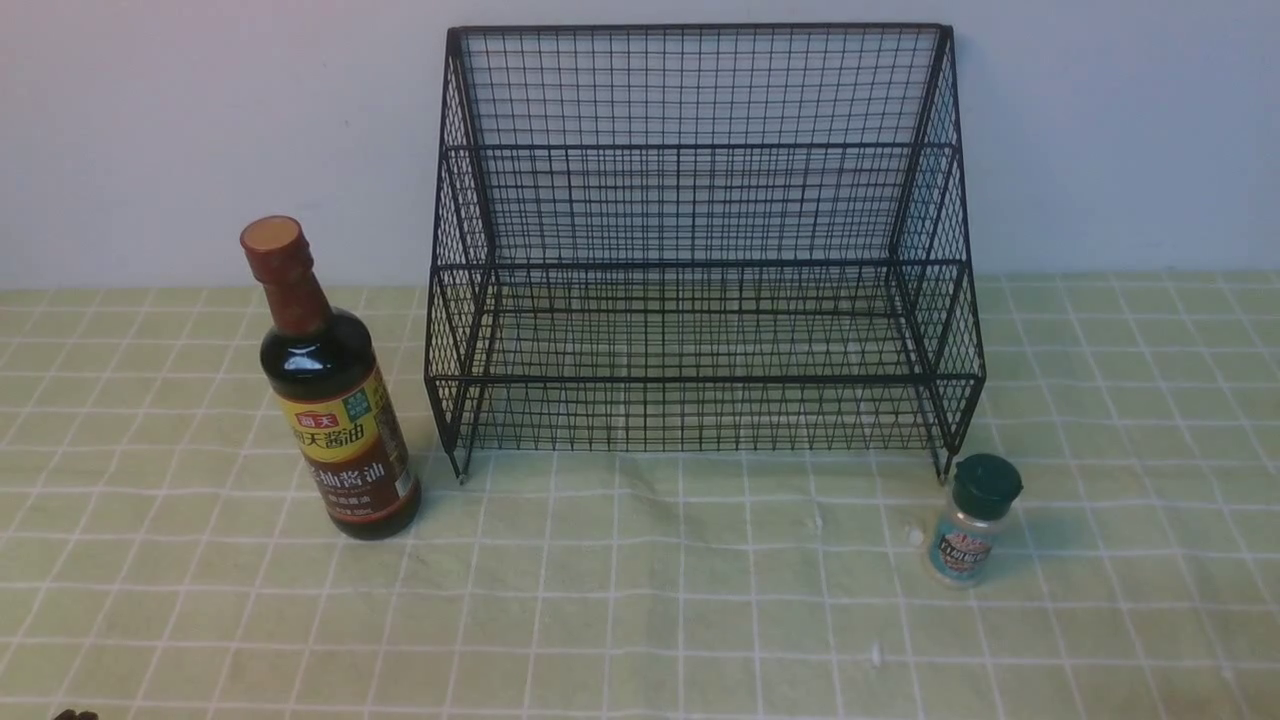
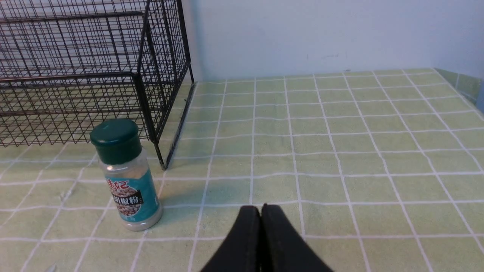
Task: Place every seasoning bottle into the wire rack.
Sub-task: Use the left arm to grab the condiment bottle closest to it
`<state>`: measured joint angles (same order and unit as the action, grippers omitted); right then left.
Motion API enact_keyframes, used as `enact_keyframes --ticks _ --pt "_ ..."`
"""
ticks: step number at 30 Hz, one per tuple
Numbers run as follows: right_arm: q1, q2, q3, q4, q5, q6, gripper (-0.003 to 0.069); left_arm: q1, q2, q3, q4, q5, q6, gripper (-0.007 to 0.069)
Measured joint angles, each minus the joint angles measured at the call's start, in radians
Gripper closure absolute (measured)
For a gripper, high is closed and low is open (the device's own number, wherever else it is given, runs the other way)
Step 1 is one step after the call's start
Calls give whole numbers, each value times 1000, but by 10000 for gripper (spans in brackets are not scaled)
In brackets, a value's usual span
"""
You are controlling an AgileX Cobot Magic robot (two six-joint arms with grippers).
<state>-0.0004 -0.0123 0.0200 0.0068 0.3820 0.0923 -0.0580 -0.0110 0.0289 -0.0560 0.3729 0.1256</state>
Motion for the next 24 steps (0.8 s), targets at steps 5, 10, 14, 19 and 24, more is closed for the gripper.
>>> enact_keyframes --ticks 5,10,14,19,24 --pt "0 0 0 0 0 0 673 0 0 0 6 0 0 631" --pt "0 0 0 0 0 0 673 0 0 0 -130 -94 -89 631" --pt "0 0 0 0 0 0 673 0 0 0 -338 -292 -147 631" --pt "0 0 0 0 0 0 673 0 0 0 -494 -578 -167 631" --pt "0 0 0 0 0 0 673 0 2 -98 -471 -765 -183 631"
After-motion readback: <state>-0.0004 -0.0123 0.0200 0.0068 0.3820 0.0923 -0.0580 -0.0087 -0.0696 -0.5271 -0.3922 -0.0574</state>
